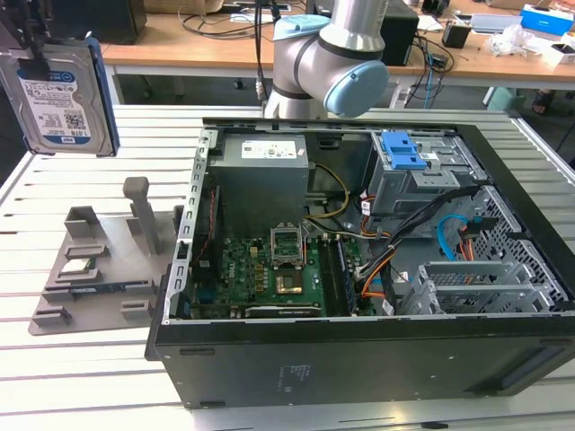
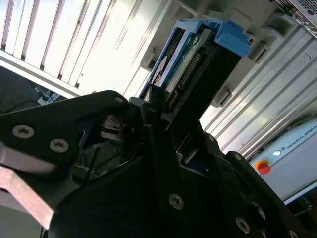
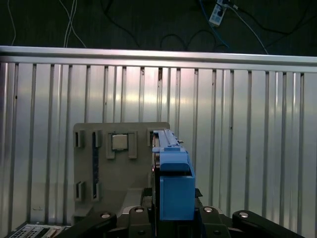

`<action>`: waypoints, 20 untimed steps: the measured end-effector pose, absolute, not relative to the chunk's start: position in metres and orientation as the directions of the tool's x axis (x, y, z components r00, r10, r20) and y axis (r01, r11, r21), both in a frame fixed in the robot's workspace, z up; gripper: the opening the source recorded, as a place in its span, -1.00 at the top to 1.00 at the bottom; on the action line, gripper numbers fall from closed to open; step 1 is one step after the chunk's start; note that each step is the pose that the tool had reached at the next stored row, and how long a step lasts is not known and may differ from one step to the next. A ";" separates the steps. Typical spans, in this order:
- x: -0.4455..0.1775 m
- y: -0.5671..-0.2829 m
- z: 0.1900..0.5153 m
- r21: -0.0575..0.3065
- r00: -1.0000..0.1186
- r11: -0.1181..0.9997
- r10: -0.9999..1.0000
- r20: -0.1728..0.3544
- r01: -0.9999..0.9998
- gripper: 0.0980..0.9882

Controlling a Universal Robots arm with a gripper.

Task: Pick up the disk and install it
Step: 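Pick up the disk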

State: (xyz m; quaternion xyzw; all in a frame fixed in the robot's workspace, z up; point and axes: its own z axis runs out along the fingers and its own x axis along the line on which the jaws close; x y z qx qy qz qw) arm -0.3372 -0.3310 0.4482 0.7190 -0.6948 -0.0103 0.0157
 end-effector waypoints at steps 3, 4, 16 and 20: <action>-0.337 -0.331 0.452 0.037 0.034 -0.034 -0.999 0.007 -0.999 0.40; -0.337 -0.331 0.454 0.037 0.034 -0.034 -0.999 0.007 -0.999 0.40; -0.337 -0.330 0.480 0.037 0.034 -0.034 -0.999 0.007 -0.999 0.40; -0.337 -0.330 0.489 0.037 0.034 -0.034 -0.999 0.007 -0.999 0.40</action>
